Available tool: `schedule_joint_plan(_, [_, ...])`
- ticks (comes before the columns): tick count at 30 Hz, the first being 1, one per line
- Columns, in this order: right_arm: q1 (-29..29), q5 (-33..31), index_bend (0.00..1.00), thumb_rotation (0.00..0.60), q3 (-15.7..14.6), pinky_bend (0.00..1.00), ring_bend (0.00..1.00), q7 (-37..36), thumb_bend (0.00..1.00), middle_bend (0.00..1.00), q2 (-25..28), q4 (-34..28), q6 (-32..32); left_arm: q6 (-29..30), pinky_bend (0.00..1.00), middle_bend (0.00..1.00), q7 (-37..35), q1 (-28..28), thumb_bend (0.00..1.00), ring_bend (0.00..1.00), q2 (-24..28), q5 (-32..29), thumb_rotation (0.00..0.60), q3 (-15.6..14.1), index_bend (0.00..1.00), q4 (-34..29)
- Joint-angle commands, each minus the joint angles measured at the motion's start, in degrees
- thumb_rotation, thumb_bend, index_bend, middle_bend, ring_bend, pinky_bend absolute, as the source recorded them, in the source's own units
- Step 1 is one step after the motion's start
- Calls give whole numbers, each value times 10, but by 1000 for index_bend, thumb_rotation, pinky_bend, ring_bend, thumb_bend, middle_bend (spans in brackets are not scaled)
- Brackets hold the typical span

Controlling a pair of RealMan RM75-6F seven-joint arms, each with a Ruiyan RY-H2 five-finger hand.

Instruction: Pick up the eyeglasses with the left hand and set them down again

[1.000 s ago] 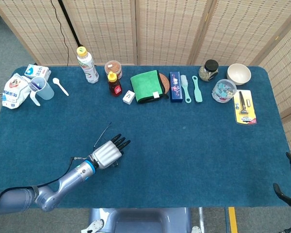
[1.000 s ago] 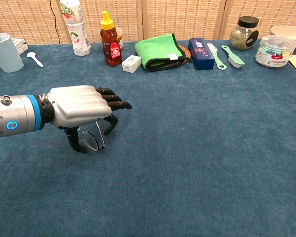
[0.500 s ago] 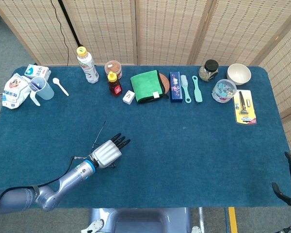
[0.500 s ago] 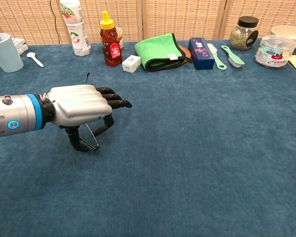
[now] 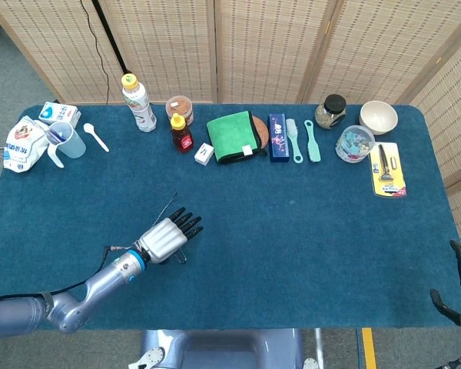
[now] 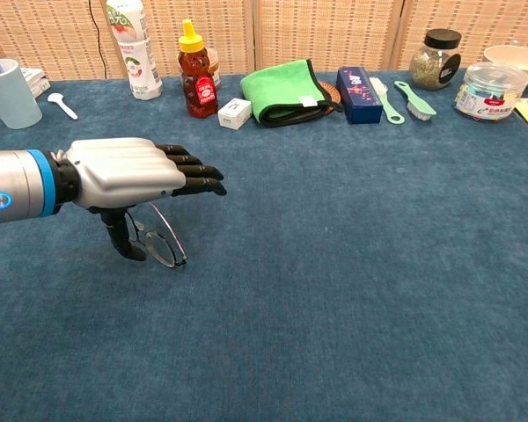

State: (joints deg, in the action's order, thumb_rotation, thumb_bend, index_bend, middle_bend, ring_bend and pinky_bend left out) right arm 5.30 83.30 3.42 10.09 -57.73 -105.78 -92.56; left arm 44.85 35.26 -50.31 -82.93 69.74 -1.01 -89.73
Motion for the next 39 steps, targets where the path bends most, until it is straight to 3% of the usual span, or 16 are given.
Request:
schedule_joint_plan(1, [0,1,69,600,0,81,4,-2,305,0,-1,2,1,9,0,0,-12,8,146,0,16,-7,530,1,37,-12])
schedule_joint_plan(9, [-4,8,69,600,-1,81,4,-5,305,0,-3,5,3,33,0,0,-49,41,147,0,60,-38,526,-3,26,-14])
schedule_joint_plan(14, [-4,10,68,600,-1,81,4,-5,305,0,-3,3,3,28,0,0,-69,49,146,0,69,-50,525,-4,121,-1])
schedule_joint_plan(19, [-6,13,69,600,-3,81,4,-3,305,0,-5,2,6,26,0,0,-91,59,146,0,75,-60,520,-5,152,8])
schedule_joint_plan(28, [-2,16,70,600,-5,81,4,-3,304,0,-2,0,0,43,0,0,-102,65,146,0,30,-75,517,17,117,42])
schedule_joint_plan(39, [5,17,77,600,-8,81,4,-9,304,0,1,0,-7,32,0,0,-35,20,146,0,-44,-119,518,51,93,95])
